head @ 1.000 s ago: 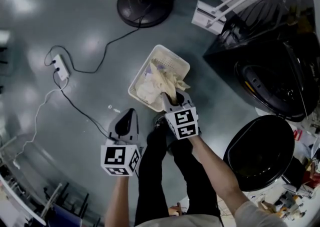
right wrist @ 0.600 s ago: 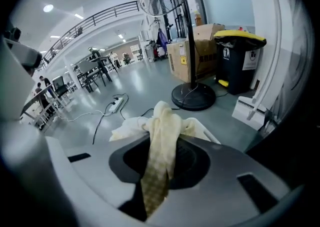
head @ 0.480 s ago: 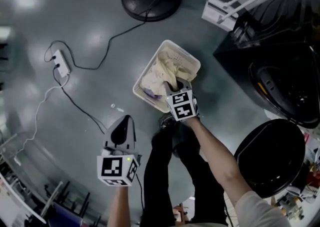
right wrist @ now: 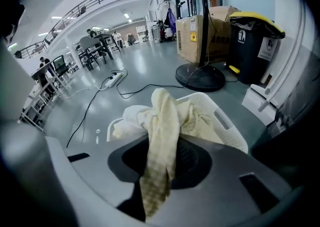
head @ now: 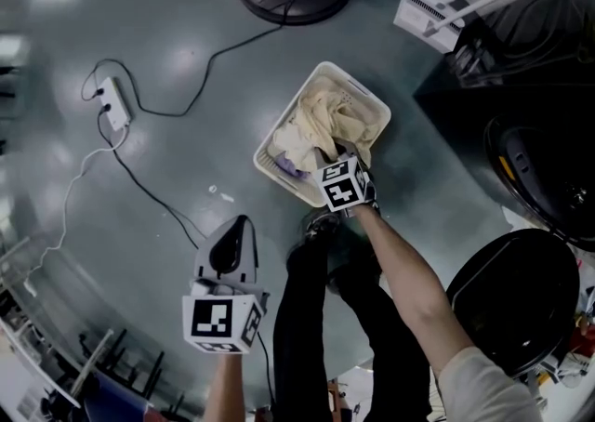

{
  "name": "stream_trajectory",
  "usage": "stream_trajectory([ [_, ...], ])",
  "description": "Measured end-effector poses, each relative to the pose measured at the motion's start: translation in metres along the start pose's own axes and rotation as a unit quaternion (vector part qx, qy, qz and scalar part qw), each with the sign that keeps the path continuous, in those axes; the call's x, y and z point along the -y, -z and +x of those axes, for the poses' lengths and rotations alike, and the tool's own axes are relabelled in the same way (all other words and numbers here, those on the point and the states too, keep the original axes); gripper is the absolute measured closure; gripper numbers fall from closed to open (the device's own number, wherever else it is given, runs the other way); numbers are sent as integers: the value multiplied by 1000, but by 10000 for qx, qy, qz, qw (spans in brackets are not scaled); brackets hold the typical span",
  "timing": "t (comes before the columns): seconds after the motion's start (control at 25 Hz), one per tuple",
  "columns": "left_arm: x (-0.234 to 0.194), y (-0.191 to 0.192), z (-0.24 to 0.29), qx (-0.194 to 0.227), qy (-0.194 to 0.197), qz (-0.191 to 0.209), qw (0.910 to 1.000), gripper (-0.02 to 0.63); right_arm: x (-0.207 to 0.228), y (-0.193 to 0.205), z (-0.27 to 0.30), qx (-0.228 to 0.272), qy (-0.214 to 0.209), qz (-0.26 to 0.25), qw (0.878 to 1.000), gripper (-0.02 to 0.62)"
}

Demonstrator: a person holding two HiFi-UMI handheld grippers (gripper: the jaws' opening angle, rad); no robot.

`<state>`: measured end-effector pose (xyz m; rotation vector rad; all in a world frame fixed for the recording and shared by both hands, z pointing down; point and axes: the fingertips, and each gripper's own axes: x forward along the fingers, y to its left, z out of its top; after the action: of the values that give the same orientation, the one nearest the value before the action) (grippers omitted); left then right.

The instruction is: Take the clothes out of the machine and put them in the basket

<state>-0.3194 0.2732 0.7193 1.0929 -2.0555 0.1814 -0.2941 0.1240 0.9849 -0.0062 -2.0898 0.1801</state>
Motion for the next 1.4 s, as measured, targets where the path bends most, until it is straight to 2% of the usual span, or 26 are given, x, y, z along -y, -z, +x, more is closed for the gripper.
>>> stream_trajectory([
  [0.12, -4, 3, 0, -25, -5, -14, 10000, 588, -7, -1, 11, -54, -169, 78, 9998, 448],
  [0.28, -6, -1, -2, 5, -7, 3, 10000, 588, -11, 1, 12, -106, -274, 398, 9988, 308],
  [0.6, 7, -15, -4, 102, 155, 56, 9998, 588, -8, -11, -24, 324, -79, 444, 9985, 291],
  [0.76, 20, -23, -5, 143, 277, 82, 9995, 588, -5, -15, -54, 532, 44, 521, 9972, 344],
  [1.04, 52, -46, -1, 195, 597, 307, 9976, 588, 18, -24, -121, 987, 502, 944, 9894, 518],
  [1.28, 73, -67, 1, 151, 764, 504, 9957, 588, 12, -40, -176, 1224, 404, 770, 9887, 560],
  [1.4, 90, -78, 3, 86, 1028, 677, 9924, 588, 17, -45, -209, 1401, 511, 972, 9840, 565],
])
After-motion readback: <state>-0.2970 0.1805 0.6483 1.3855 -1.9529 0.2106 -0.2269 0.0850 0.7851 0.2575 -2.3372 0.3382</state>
